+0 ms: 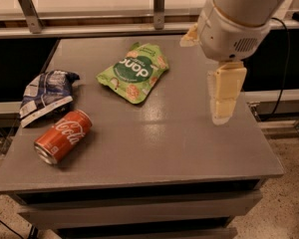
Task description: Pick coke can
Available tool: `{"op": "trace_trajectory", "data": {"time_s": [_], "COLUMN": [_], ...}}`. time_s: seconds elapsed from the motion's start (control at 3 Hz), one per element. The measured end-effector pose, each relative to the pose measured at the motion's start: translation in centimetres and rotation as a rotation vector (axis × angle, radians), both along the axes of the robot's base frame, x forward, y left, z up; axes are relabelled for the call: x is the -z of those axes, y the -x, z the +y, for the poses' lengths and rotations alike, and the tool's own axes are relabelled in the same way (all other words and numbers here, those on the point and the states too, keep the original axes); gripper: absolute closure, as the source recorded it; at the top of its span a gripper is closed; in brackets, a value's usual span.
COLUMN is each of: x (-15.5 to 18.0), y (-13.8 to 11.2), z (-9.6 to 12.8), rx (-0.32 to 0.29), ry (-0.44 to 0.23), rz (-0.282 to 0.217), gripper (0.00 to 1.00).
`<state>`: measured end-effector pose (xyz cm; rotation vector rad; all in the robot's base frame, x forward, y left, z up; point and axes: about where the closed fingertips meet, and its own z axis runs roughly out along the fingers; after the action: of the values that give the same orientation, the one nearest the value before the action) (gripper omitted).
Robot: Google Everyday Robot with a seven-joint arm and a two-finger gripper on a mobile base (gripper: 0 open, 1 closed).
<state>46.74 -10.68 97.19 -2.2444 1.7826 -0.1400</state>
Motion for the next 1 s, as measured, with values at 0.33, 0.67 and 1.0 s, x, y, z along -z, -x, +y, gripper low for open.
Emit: {"op": "trace_trajectory", "data": {"time_s": [0.33,0.67,1.0], "x": [2.0,2.0,1.6], "y": [-1.2,-1.2,-0.5], "z": [5.7,5.7,8.9], "rx": [-0.227,-0.227,-0.371], "ry": [0.064,0.064,0.071], "rz": [-0.003,-0.003,-0.021], "gripper": [0.00,0.00,0.00]}}
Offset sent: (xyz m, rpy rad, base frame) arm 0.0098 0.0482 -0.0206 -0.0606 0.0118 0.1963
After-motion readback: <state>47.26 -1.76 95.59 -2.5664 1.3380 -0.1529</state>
